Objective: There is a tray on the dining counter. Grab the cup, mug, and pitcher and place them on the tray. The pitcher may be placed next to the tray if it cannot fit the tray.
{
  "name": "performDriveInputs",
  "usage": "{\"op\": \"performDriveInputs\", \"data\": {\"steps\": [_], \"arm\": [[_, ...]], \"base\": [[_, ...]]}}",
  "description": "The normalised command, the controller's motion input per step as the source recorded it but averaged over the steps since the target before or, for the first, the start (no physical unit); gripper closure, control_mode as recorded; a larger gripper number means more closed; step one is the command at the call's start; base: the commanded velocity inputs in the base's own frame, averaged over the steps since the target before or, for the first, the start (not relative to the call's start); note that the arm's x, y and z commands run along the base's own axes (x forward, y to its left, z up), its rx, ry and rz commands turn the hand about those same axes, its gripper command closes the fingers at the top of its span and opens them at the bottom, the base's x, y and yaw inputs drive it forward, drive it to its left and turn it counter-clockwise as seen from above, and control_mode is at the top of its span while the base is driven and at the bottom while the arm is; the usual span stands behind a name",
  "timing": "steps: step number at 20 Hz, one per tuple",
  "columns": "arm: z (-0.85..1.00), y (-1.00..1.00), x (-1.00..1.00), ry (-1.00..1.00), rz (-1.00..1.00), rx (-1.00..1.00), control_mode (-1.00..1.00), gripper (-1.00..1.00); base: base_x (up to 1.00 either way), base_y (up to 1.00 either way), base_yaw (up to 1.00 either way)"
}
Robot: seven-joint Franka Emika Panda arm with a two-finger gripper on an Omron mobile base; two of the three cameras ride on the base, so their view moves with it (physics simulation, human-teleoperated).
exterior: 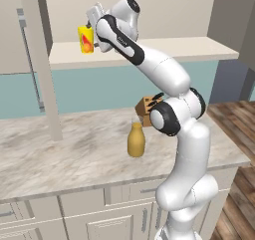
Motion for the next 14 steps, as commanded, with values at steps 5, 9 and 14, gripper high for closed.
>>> {"op": "performDriveInputs", "data": {"steps": [5, 9, 14], "arm": [[-0.11, 0.06, 0.15, 0.01, 0.00, 0.00, -1.00, -1.00], [-0.09, 0.05, 0.08, 0.01, 0.00, 0.00, -1.00, -1.00], [-0.07, 0.01, 0.00, 0.01, 0.00, 0.00, -1.00, 1.00]], "base": [[0.00, 0.00, 0.00], [0.00, 0.00, 0.00], [0.00, 0.00, 0.00]]}}
